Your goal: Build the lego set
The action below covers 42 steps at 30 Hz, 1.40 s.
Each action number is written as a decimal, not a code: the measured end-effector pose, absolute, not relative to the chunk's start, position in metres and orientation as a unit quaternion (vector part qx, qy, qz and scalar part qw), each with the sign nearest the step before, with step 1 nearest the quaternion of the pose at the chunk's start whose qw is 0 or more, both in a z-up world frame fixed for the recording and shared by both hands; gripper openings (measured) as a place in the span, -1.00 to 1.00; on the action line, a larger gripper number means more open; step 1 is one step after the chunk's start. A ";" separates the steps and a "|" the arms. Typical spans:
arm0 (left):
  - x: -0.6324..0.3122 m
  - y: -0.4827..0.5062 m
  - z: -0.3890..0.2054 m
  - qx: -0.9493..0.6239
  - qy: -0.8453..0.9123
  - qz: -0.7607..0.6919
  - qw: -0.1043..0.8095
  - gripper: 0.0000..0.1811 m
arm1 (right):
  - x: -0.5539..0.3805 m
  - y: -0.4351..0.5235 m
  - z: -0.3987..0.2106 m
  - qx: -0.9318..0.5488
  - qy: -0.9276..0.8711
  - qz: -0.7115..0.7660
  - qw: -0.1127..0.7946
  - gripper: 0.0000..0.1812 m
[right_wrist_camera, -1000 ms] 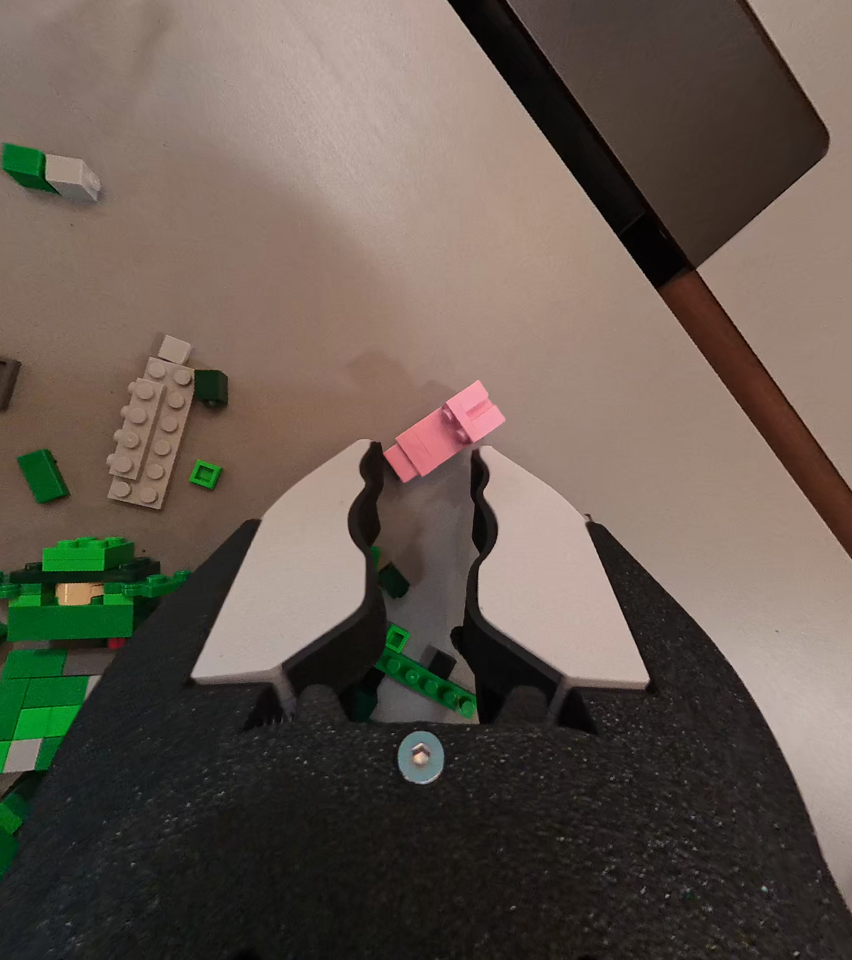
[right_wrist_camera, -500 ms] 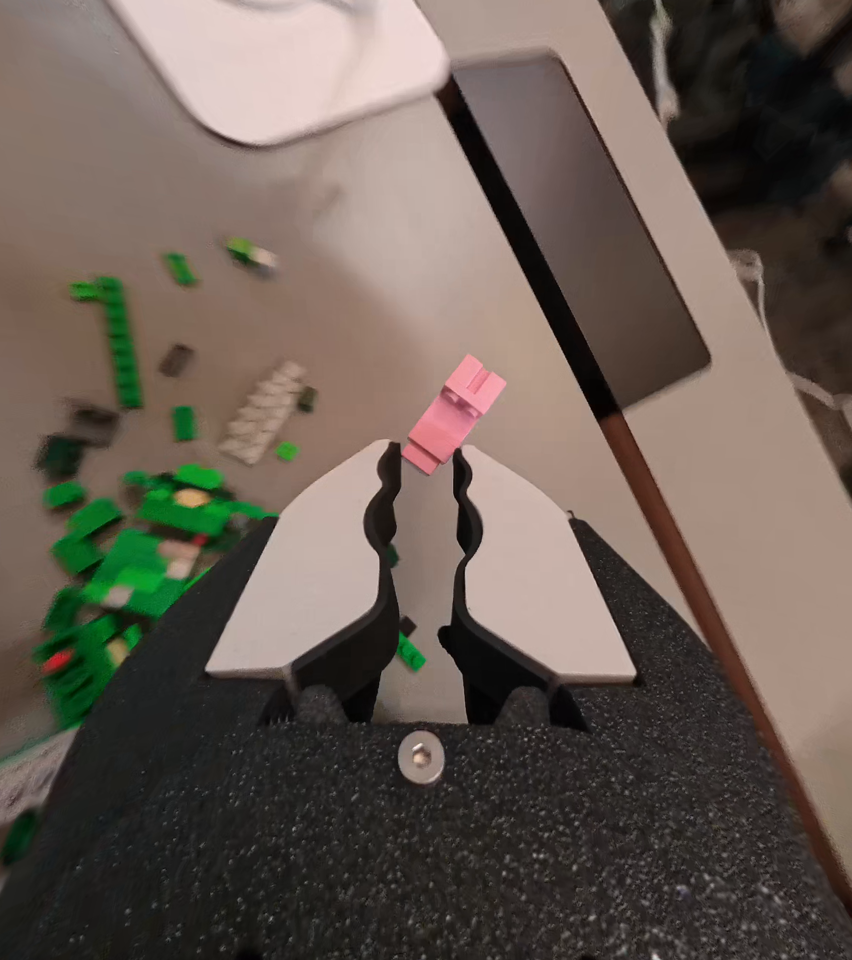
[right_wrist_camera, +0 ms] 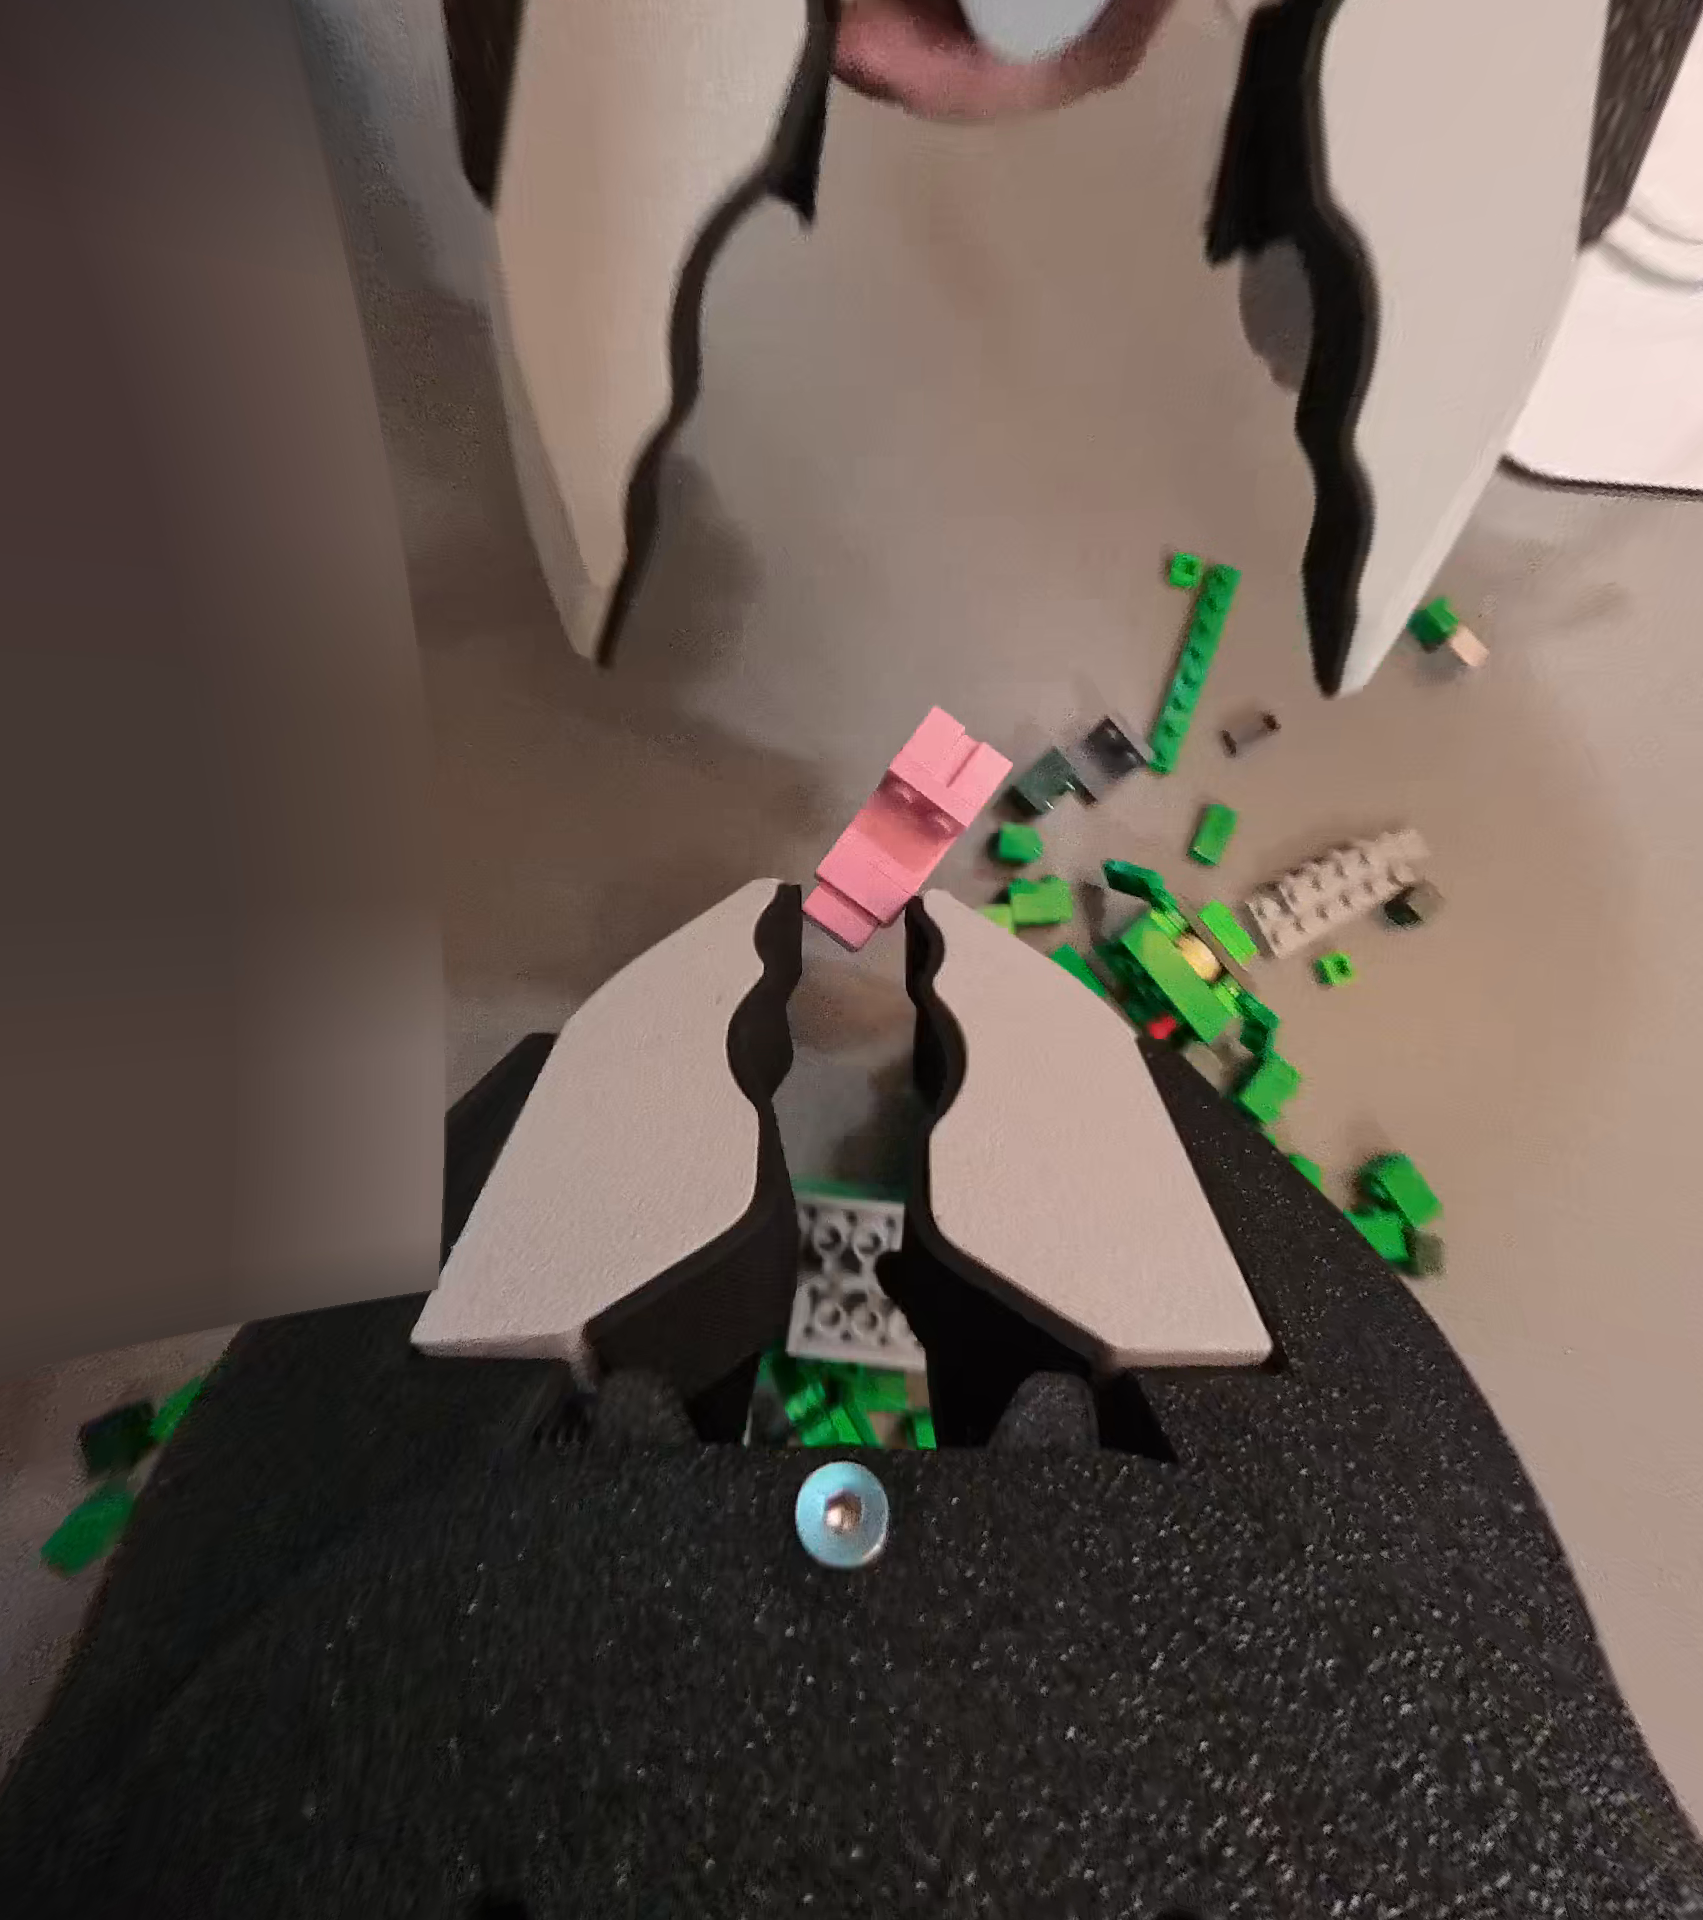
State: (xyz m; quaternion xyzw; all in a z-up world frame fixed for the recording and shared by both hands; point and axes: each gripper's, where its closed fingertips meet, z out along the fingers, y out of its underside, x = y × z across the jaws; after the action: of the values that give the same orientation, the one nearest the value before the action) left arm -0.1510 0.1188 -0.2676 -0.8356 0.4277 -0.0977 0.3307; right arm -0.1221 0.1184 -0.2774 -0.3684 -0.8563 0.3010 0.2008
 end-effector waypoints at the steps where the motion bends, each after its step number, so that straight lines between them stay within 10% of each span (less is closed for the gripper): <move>1: -0.152 0.119 -0.273 -0.833 0.430 -0.090 0.336 0.31 | -0.125 0.113 -0.281 -0.363 -0.859 0.305 0.193 -0.78; 20: -0.149 0.098 -0.298 -0.811 0.419 -0.197 0.357 -0.77 | -0.138 0.102 -0.305 -0.361 -0.874 0.275 0.175 -0.81; 35: -0.184 0.088 -0.324 -0.872 0.322 -0.141 0.341 -0.79 | -0.157 0.106 -0.304 -0.443 -0.827 0.283 0.199 -0.67; 42: -0.187 0.091 -0.315 -0.867 0.316 -0.128 0.364 -0.30 | -0.157 0.122 -0.280 -0.487 -0.792 0.288 0.232 -0.62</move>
State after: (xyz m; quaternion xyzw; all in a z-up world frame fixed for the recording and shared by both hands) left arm -0.1866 0.0907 -0.3151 -0.8668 0.3160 -0.1275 0.3641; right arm -0.1566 0.1220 -0.2798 -0.4867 -0.7915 0.2879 0.2320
